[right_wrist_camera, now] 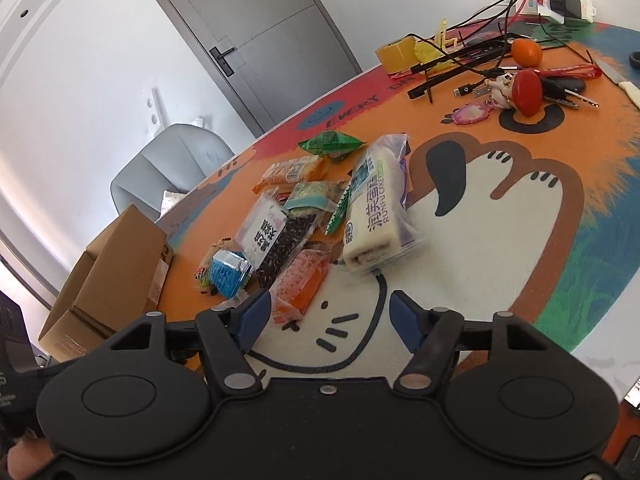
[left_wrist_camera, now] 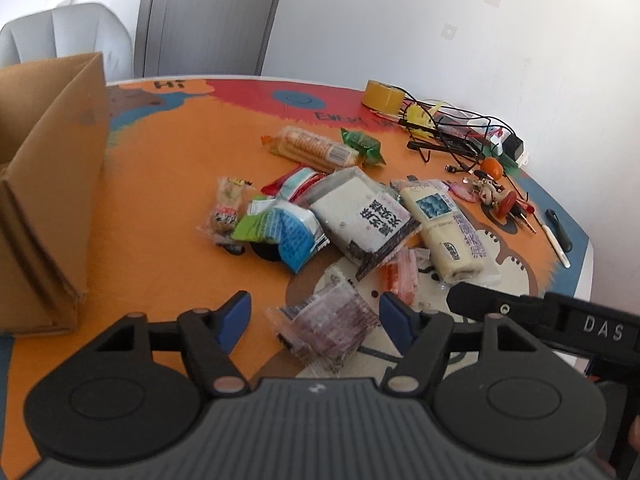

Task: Organize snacks
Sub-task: 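Grasp the pink pastry packet with the right tool while the left tool grasps another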

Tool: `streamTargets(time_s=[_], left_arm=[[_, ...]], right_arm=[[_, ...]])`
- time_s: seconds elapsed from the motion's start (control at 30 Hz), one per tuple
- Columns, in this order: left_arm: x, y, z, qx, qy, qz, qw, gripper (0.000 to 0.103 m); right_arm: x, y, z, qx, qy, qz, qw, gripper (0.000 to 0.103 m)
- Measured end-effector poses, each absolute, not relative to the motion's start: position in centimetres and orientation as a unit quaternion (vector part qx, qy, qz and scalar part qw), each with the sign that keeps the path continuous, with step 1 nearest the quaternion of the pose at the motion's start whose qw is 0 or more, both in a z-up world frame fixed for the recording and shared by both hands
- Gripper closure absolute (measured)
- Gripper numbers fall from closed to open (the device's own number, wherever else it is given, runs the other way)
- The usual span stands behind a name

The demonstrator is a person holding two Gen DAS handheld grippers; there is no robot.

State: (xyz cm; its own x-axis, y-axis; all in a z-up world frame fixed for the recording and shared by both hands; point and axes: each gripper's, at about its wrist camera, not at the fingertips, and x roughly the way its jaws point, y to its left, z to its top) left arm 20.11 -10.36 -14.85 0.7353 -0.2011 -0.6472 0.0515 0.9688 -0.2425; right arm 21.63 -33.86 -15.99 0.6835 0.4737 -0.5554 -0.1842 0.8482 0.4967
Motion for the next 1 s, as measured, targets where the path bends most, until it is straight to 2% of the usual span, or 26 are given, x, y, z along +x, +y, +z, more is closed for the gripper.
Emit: streamTargets(time_s=[0.37, 0.4, 0.5, 0.6, 0.8, 1.0], left_arm=[[19.7, -11.5, -15.1, -0.032, 0.359, -0.09, 0.929, 0.033], [19.7, -11.5, -15.1, -0.03, 0.358, -0.09, 0.929, 0.035], [19.8, -11.2, -15.1, -0.03, 0.357, -0.089, 0.93, 0.049], [20.1, -10.5, -15.0, -0.043, 0.355, -0.09, 0.93, 0.058], [20.2, -9.4, -14.9, -0.079, 0.353, -0.09, 0.928, 0.066], [19.9, -8.5, -14.4, -0.096, 0.344, -0.085, 0.93, 0.072]], right_arm=[[22.5, -32.2, -16.2, 0.207, 0.345, 0.19, 0.895, 0.035], [22.5, -32.0, -16.2, 0.209, 0.346, 0.192, 0.894, 0.036], [22.7, -31.3, -16.3, 0.208, 0.344, 0.196, 0.894, 0.036], [23.0, -30.5, -16.3, 0.204, 0.342, 0.194, 0.897, 0.036], [23.4, -29.4, -16.2, 0.182, 0.337, 0.178, 0.906, 0.042], [23.7, -28.6, -16.2, 0.157, 0.33, 0.172, 0.915, 0.042]])
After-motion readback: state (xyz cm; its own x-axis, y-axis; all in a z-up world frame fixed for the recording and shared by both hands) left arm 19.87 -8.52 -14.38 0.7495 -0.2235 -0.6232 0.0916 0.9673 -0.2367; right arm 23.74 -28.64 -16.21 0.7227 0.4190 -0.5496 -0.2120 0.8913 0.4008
